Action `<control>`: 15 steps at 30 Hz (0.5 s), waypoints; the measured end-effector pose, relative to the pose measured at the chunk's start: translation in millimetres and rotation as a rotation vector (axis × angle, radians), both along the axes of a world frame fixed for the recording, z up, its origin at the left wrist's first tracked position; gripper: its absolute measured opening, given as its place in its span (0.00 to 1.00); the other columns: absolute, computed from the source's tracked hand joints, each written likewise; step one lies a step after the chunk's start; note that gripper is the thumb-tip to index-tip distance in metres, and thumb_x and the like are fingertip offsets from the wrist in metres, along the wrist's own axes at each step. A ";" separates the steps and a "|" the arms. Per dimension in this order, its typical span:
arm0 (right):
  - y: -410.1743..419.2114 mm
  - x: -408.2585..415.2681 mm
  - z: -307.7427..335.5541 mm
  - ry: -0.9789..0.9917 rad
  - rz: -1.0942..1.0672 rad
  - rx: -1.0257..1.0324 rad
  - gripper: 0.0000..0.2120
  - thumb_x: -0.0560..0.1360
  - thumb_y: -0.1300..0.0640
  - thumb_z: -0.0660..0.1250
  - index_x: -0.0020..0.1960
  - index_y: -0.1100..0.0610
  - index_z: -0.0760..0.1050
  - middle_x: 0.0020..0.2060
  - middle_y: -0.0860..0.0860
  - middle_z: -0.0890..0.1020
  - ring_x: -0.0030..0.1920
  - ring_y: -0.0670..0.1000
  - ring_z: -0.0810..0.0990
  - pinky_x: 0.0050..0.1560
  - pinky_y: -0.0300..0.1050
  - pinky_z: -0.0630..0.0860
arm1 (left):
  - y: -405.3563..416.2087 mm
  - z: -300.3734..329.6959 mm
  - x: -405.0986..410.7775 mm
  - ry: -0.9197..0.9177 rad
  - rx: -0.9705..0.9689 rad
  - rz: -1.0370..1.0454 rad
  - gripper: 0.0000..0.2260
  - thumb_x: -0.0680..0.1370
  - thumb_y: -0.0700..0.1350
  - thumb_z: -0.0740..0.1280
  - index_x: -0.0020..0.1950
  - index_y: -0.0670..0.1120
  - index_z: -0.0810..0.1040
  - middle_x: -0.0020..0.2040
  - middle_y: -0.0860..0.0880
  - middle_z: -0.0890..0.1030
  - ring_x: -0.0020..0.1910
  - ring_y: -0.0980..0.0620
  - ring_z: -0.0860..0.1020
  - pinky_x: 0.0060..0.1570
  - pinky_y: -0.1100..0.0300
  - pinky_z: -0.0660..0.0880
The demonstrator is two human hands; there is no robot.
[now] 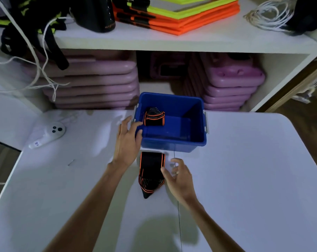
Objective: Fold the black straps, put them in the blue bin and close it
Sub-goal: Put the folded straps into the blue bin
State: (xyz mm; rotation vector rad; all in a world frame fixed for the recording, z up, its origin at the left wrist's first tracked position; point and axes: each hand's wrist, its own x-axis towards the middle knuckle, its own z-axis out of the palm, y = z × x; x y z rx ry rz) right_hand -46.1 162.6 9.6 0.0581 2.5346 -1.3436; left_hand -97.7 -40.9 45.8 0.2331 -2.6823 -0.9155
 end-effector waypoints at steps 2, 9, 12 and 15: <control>1.7 3.0 -13.0 -0.059 0.048 0.008 0.25 0.75 0.45 0.67 0.70 0.48 0.65 0.59 0.50 0.74 0.56 0.47 0.74 0.52 0.37 0.70 | 2.7 0.5 4.7 0.029 -0.026 0.024 0.13 0.79 0.41 0.63 0.63 0.43 0.75 0.68 0.39 0.67 0.67 0.40 0.67 0.64 0.45 0.69; -9.6 -24.6 -19.2 0.074 0.286 0.079 0.25 0.78 0.45 0.61 0.74 0.40 0.60 0.69 0.48 0.68 0.67 0.51 0.66 0.68 0.49 0.68 | 16.2 -17.6 71.3 0.115 -0.177 -0.095 0.05 0.75 0.41 0.64 0.49 0.45 0.78 0.51 0.46 0.74 0.47 0.47 0.72 0.48 0.55 0.71; -10.4 -28.3 -16.7 0.141 0.376 0.166 0.22 0.80 0.51 0.60 0.72 0.39 0.64 0.71 0.47 0.66 0.66 0.53 0.66 0.62 0.49 0.71 | 15.1 -42.7 106.7 -0.003 -0.145 -0.217 0.06 0.75 0.44 0.65 0.50 0.45 0.78 0.49 0.50 0.73 0.45 0.49 0.74 0.45 0.52 0.74; -8.5 -29.3 -18.6 0.190 0.391 0.188 0.21 0.80 0.56 0.62 0.70 0.42 0.67 0.71 0.47 0.67 0.68 0.52 0.66 0.64 0.50 0.71 | 12.5 -53.4 135.5 -0.118 -0.133 -0.308 0.14 0.73 0.46 0.66 0.57 0.47 0.77 0.56 0.50 0.74 0.52 0.49 0.75 0.50 0.54 0.75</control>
